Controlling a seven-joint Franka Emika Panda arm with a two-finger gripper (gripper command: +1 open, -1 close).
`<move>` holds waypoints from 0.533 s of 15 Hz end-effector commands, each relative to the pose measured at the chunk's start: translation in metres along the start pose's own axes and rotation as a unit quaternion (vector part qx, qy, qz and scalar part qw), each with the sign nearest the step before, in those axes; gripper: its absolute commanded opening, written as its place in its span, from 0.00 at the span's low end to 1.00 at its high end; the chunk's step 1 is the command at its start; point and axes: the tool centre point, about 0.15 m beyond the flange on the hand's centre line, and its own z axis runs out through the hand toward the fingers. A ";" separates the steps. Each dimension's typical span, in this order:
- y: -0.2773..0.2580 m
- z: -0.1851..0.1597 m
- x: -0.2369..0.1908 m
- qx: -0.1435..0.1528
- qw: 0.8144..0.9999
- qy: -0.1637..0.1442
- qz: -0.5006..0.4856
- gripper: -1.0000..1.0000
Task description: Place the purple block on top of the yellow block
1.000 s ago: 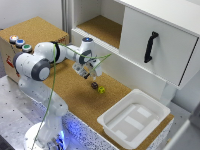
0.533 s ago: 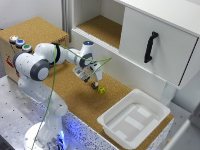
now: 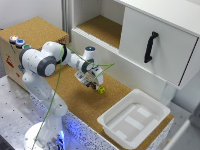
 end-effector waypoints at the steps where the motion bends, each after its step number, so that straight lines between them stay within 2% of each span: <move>1: 0.000 0.008 0.019 -0.003 1.000 0.003 0.006 0.00; 8: -0.001 0.006 0.012 -0.006 1.000 0.002 0.004 0.00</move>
